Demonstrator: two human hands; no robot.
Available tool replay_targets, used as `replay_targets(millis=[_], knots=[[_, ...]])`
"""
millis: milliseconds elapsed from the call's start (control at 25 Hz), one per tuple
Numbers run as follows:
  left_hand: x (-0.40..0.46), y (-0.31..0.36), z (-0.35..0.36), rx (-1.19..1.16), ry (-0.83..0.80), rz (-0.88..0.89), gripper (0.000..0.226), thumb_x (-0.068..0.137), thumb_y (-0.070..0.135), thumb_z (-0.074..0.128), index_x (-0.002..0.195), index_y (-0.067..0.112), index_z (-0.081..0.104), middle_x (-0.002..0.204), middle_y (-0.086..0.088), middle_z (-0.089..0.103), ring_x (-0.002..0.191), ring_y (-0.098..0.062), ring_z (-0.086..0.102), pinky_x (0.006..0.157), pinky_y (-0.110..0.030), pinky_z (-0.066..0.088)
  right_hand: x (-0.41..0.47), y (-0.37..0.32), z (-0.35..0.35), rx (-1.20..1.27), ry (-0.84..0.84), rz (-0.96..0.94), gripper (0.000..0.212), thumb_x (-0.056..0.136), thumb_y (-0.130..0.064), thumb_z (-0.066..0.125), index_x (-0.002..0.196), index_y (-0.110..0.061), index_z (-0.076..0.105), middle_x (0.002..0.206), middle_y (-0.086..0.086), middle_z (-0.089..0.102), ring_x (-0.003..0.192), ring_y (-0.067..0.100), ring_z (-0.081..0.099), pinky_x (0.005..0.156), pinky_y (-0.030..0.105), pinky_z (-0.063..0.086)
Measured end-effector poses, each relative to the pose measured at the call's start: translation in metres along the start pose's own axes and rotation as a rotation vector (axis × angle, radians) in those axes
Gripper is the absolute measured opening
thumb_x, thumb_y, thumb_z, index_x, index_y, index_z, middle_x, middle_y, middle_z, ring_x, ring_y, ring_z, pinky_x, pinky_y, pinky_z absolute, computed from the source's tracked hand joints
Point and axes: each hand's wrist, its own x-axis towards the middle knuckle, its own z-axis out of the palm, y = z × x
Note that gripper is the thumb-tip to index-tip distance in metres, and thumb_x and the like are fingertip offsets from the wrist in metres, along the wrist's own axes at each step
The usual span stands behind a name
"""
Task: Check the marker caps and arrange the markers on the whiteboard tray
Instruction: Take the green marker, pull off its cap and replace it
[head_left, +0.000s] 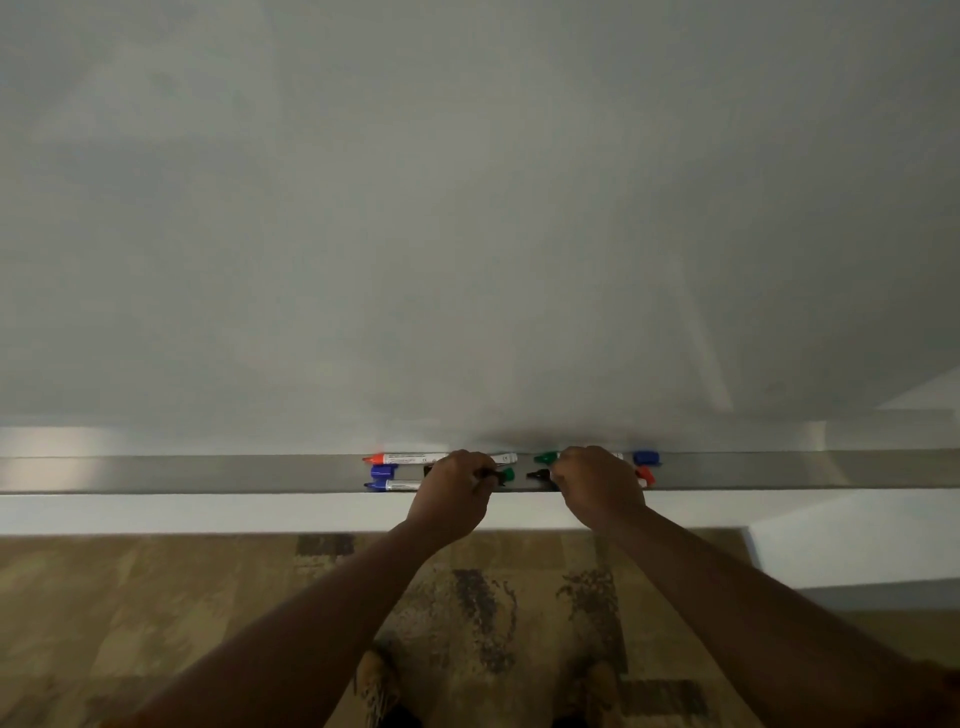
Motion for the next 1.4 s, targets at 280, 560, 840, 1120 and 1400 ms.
replay_targets(millis=[280,560,840,1120,1400], knots=[[-0.003,-0.004,-0.004,-0.051,0.047,-0.032,0.019,0.094,0.019,0.062,0.110,0.019,0.071,0.105,-0.001,0.070,0.089,-0.014,0.060,0.079,-0.025,0.051,0.013,-0.030,-0.002,-0.158,-0.066,-0.058,0.022,0.083,0.000,0.056,0.093,-0.012,0.072,0.093,0.007,0.066,0.092,0.029,0.060,0.067,0.037,0.051],[-0.005,-0.008,-0.020,-0.139,0.089,-0.047,0.020,0.095,0.017,0.062,0.113,0.017,0.069,0.105,0.002,0.066,0.086,-0.009,0.059,0.071,-0.008,0.041,0.013,-0.032,-0.003,-0.087,0.082,-0.246,0.027,0.079,-0.006,0.058,0.102,-0.015,0.069,0.096,0.002,0.068,0.091,0.027,0.058,0.057,0.034,0.049],[-0.010,0.012,-0.044,-0.398,0.192,0.024,0.020,0.099,0.007,0.052,0.109,0.017,0.066,0.106,-0.002,0.067,0.096,-0.012,0.063,0.080,-0.022,0.050,-0.004,-0.057,-0.041,0.206,0.340,-0.251,0.015,0.093,-0.019,0.053,0.107,-0.019,0.059,0.102,0.000,0.061,0.088,0.025,0.053,0.066,0.041,0.048],[-0.016,0.031,-0.054,-0.505,0.231,0.104,0.029,0.099,0.004,0.050,0.103,0.030,0.061,0.103,0.000,0.064,0.089,-0.015,0.059,0.078,-0.027,0.049,-0.013,-0.063,-0.059,0.308,0.337,-0.267,0.022,0.099,-0.023,0.048,0.121,-0.020,0.052,0.115,-0.002,0.054,0.086,0.022,0.060,0.062,0.041,0.054],[-0.016,0.044,-0.075,-0.518,0.107,0.056,0.016,0.097,0.006,0.056,0.099,0.017,0.067,0.095,-0.001,0.075,0.068,0.000,0.064,0.064,-0.017,0.048,-0.013,-0.078,-0.076,0.380,0.298,-0.263,0.045,0.095,-0.037,0.053,0.134,-0.015,0.046,0.118,0.006,0.064,0.106,0.026,0.059,0.082,0.041,0.052]])
